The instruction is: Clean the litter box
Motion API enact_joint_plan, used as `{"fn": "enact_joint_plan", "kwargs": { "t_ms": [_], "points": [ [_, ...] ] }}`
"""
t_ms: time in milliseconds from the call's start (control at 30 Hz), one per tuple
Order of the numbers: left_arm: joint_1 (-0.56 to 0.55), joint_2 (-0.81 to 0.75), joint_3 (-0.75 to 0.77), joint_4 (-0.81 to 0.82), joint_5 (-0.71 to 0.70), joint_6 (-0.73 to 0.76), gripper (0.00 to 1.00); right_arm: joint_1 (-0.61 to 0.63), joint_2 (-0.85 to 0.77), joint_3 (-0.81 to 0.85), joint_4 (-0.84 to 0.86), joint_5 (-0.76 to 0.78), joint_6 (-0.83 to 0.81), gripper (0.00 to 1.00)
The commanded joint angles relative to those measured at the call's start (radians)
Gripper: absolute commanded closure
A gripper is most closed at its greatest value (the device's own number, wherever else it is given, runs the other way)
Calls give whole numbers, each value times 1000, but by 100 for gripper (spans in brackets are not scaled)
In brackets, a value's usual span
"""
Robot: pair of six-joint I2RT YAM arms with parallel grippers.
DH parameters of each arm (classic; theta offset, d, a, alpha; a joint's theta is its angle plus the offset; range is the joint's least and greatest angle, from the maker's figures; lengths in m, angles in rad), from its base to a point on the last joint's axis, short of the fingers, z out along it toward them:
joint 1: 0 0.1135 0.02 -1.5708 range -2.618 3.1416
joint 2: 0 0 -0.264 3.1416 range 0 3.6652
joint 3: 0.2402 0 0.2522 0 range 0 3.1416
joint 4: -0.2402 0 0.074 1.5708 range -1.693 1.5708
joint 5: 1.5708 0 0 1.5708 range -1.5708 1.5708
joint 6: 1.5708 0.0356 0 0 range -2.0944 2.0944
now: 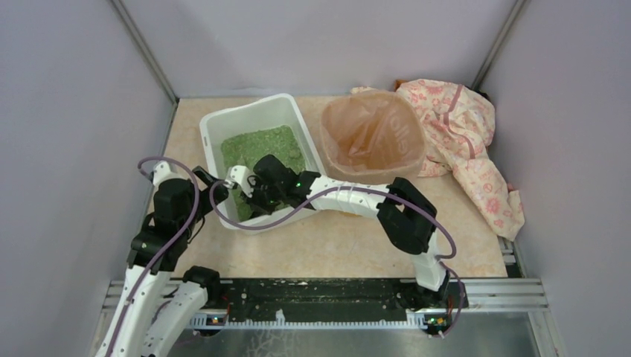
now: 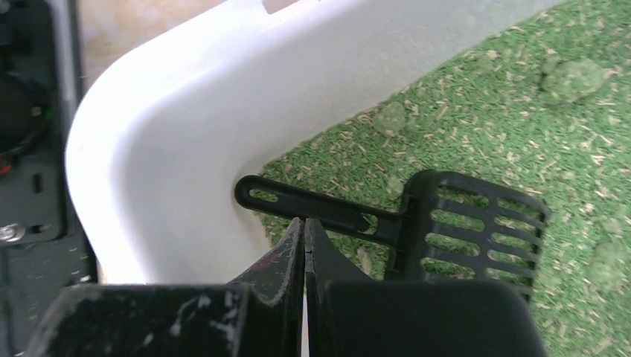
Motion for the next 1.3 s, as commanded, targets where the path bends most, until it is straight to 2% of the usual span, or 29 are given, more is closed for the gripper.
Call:
{"fn": "enact_joint_plan", "kwargs": {
  "t_ms": [0,200,333,433,600,800,933,1100,1267],
  "points": [
    [-1,-28,-9,22,-63,-30,1,78,-38,-148,-51,-145,93,100],
    [-1,-41,-12,26,-94,-26,1,77,-107,-201,-7,-140,103,100],
    [-1,-35,-7,24,-117,-40,1,22,-158,-211,45,-133,154,100],
    [0,-41,16,-36,-201,-118,1,-21,-160,-202,82,-117,168,100],
    [0,-105,74,-125,-288,-190,3,-15,-50,-79,34,-132,133,100],
    [-1,-165,104,-226,-410,-228,5,57,88,74,26,-178,149,100],
    [-1,-167,101,-259,-420,-248,4,94,170,175,28,-246,188,100],
    [-1,-169,88,-258,-458,-240,4,123,168,194,81,-323,241,100],
    [-1,-163,58,-207,-474,-222,4,133,106,127,94,-279,221,100]
  ]
}}
